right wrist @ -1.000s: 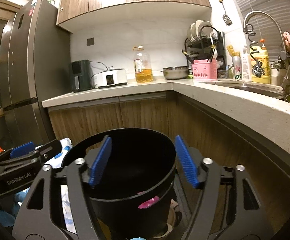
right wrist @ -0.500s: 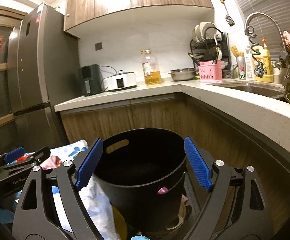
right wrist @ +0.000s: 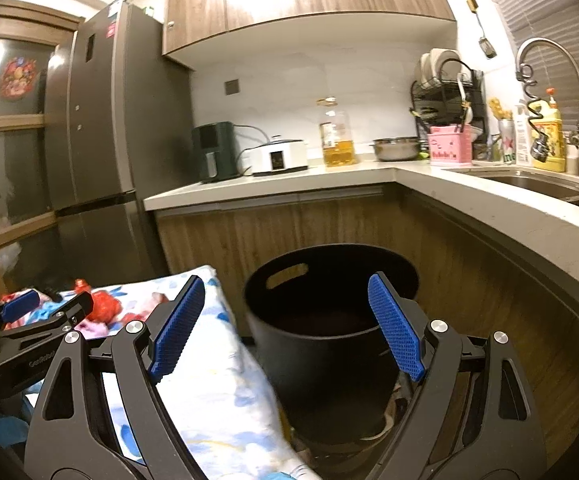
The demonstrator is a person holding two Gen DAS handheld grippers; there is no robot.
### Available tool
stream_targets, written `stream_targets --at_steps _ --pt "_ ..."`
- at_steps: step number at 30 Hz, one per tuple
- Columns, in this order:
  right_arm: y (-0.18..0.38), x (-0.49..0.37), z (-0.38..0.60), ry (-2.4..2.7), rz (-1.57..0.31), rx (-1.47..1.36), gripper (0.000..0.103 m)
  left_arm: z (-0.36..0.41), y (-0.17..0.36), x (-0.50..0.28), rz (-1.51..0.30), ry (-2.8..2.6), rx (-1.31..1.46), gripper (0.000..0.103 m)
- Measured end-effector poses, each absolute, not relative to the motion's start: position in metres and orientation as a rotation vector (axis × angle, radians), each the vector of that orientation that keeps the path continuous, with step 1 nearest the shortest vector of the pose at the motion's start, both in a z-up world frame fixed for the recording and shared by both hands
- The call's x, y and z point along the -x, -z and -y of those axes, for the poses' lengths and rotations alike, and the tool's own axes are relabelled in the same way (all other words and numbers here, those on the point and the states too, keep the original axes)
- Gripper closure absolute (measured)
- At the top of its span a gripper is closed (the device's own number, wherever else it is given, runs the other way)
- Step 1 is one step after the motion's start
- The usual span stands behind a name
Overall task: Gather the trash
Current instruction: 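Open both tools to drop the glove and bag into the bin, then move both tools back over the trash pile on the table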
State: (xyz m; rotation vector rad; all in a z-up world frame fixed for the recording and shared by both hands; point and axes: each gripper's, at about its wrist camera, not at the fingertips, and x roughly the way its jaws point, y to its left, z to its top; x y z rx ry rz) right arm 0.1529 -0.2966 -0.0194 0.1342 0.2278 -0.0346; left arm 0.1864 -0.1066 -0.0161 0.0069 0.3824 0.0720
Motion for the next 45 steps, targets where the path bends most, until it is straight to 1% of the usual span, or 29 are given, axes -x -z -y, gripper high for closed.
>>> stream_targets --at_steps 23,35,45 --pt "0.019 -0.148 0.185 -0.146 -0.249 -0.043 0.020 0.014 0.027 -0.154 -0.395 -0.232 0.057 0.014" --pt "0.027 -0.166 0.113 -0.268 -0.276 -0.006 0.020 -0.035 0.041 -0.149 -0.414 -0.332 0.076 0.014" --pt "0.047 -0.192 0.053 -0.367 -0.336 0.023 0.020 -0.097 0.048 -0.138 -0.407 -0.461 0.134 0.014"
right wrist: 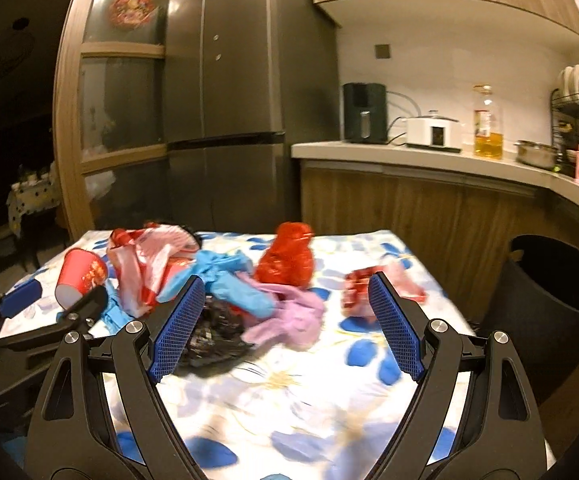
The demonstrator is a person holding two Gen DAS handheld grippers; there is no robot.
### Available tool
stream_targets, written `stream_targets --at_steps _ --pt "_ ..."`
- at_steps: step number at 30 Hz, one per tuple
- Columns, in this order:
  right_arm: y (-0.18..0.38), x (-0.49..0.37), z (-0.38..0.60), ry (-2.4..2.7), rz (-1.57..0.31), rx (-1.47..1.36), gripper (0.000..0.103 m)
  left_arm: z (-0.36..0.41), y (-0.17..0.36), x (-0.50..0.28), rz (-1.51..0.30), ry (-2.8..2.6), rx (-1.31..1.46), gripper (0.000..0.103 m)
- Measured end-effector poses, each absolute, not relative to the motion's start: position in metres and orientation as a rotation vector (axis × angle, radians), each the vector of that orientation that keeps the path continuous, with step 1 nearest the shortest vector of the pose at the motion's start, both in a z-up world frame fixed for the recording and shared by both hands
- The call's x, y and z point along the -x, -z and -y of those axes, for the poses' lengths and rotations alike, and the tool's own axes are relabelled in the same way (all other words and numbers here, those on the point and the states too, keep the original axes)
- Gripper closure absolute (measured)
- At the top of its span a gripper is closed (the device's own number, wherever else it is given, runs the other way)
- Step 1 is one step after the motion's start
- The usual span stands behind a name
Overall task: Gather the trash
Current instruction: 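Move both tools back over the trash pile on the table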
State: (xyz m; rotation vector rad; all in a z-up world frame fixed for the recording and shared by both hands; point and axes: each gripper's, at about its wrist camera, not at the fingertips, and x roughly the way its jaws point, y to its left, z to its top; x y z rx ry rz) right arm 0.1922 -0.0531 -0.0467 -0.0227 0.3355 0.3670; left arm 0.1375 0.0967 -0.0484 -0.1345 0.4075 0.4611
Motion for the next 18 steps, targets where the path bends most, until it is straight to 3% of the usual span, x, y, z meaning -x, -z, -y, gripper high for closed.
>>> stream_targets --at_steps 5,11,14,18 --pt "0.051 -0.208 0.025 -0.415 -0.356 0.037 0.024 -0.116 0.044 -0.132 -0.372 -0.507 0.162 0.014" --pt "0.062 -0.229 -0.002 -0.449 -0.418 0.054 0.044 -0.128 0.039 -0.139 -0.358 -0.519 0.174 0.014" --pt "0.068 -0.238 -0.009 -0.466 -0.455 0.050 0.056 -0.131 0.037 -0.144 -0.353 -0.515 0.171 0.014" --pt "0.075 -0.244 -0.013 -0.503 -0.497 0.045 0.087 -0.132 0.036 -0.149 -0.352 -0.499 0.178 0.014"
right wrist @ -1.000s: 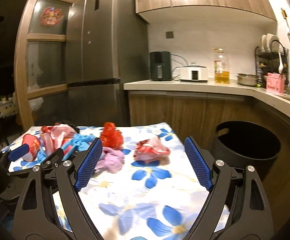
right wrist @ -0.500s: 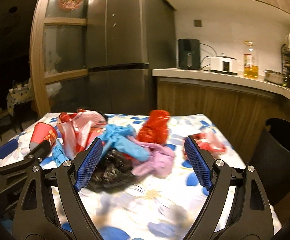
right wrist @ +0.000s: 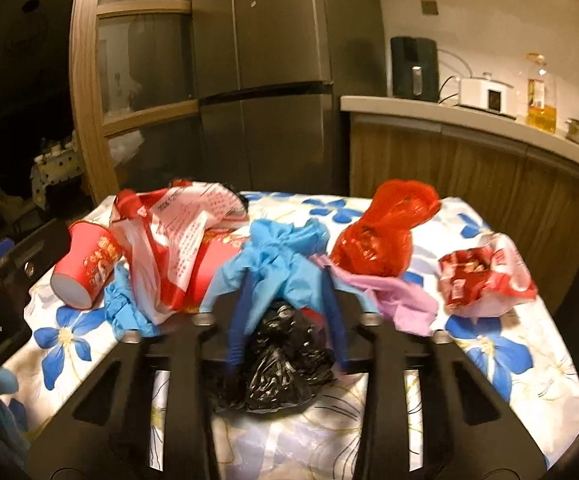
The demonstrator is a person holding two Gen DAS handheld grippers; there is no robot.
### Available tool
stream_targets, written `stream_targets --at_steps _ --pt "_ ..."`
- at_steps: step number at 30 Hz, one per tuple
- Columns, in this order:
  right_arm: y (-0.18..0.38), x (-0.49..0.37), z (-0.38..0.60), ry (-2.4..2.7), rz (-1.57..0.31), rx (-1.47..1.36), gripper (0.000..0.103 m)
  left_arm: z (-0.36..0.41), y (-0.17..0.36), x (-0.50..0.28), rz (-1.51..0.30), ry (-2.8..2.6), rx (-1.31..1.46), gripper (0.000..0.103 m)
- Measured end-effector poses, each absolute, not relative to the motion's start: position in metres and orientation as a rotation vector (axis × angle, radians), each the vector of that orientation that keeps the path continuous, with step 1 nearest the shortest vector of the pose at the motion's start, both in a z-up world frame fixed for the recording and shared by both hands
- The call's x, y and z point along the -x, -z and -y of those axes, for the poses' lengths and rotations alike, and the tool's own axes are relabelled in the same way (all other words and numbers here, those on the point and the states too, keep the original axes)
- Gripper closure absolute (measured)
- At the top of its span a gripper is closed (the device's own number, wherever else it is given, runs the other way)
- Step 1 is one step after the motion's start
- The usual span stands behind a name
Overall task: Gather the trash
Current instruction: 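Move both tools back over the trash pile on the table, then grasp the red snack wrapper with the left tool while the right tool grasps the blue glove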
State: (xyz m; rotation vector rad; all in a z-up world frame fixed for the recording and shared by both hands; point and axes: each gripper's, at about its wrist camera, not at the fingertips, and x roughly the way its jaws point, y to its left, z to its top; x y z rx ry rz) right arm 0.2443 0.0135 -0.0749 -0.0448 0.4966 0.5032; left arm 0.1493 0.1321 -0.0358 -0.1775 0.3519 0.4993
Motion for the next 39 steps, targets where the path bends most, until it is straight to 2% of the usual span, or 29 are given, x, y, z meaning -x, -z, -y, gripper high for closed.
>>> stream_targets --at_steps 2,4,16,19,22,24,26,27,30,39 --pt "0.075 -0.245 -0.011 -0.521 -0.500 0.035 0.097 -0.131 0.036 -0.153 -0.353 -0.494 0.175 0.014" --pt "0.072 -0.243 -0.007 -0.530 -0.493 0.025 0.101 -0.128 0.035 -0.155 -0.355 -0.480 0.169 0.014" --pt "0.039 -0.215 0.042 -0.503 -0.356 -0.056 0.102 -0.108 0.036 -0.200 -0.408 -0.389 0.150 0.014" --pt "0.037 -0.213 0.049 -0.505 -0.344 -0.058 0.102 -0.113 0.044 -0.210 -0.463 -0.380 0.173 0.031" --pt "0.035 -0.208 0.053 -0.513 -0.331 -0.057 0.102 -0.120 0.051 -0.213 -0.506 -0.365 0.210 0.056" --pt "0.035 -0.206 0.057 -0.522 -0.329 -0.061 0.102 -0.120 0.053 -0.212 -0.515 -0.357 0.217 0.085" --pt "0.033 -0.204 0.060 -0.528 -0.325 -0.068 0.102 -0.119 0.053 -0.208 -0.507 -0.355 0.210 0.095" --pt "0.033 -0.202 0.062 -0.529 -0.324 -0.071 0.102 -0.118 0.052 -0.204 -0.498 -0.348 0.213 0.099" --pt "0.029 -0.198 0.070 -0.531 -0.316 -0.084 0.102 -0.114 0.045 -0.190 -0.457 -0.341 0.215 0.100" --pt "0.009 -0.181 0.103 -0.515 -0.268 -0.127 0.102 -0.093 -0.003 -0.140 -0.292 -0.317 0.223 0.101"
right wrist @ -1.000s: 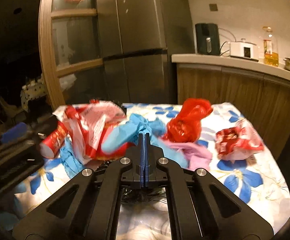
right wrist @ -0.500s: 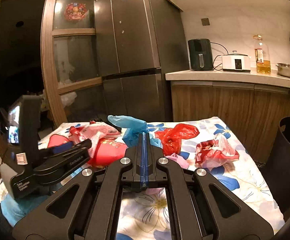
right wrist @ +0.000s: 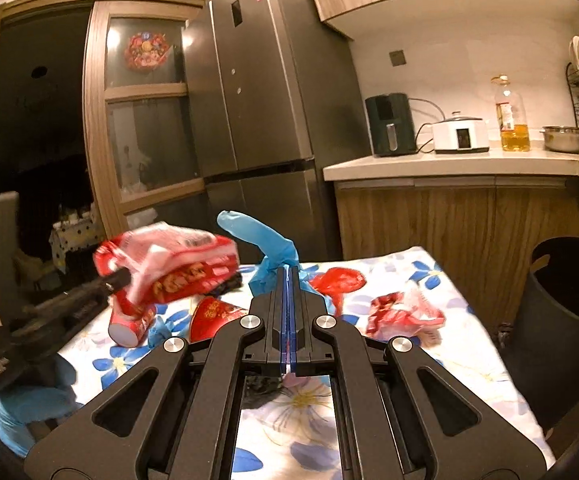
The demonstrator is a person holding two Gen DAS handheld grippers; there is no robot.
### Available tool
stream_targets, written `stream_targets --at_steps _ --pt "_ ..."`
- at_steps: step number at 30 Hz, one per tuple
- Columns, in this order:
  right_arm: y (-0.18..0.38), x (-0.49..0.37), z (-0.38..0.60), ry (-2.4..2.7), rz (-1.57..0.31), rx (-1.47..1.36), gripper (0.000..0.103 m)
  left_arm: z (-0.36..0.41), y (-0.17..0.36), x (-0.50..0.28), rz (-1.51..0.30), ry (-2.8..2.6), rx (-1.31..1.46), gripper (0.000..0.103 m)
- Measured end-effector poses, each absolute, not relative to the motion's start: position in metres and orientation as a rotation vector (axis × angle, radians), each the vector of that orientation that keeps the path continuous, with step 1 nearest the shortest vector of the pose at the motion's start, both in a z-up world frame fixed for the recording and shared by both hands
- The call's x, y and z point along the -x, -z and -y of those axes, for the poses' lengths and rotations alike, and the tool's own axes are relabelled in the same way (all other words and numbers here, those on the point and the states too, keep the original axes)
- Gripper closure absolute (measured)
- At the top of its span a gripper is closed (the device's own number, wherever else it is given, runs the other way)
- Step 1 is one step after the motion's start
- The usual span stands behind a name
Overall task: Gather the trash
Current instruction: 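Grasp the red snack wrapper with the left tool while the right tool grasps the blue glove, then carry the red wrapper and blue glove over the black bin with both tools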
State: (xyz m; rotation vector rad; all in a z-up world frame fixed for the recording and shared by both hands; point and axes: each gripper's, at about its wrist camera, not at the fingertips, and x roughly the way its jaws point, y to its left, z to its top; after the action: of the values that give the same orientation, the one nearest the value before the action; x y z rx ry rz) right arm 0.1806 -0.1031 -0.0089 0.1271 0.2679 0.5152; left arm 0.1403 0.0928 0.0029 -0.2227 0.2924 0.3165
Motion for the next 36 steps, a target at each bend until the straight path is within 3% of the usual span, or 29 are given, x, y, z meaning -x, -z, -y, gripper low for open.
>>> stream_targets --at_steps 11,36 --pt "-0.013 -0.160 0.158 -0.430 -0.190 -0.154 0.102 -0.025 -0.038 -0.135 -0.228 -0.159 0.167 0.101" --pt "-0.018 -0.177 0.308 -0.078 -0.106 -0.168 0.102 0.156 -0.027 -0.203 -0.254 0.243 0.110 0.101"
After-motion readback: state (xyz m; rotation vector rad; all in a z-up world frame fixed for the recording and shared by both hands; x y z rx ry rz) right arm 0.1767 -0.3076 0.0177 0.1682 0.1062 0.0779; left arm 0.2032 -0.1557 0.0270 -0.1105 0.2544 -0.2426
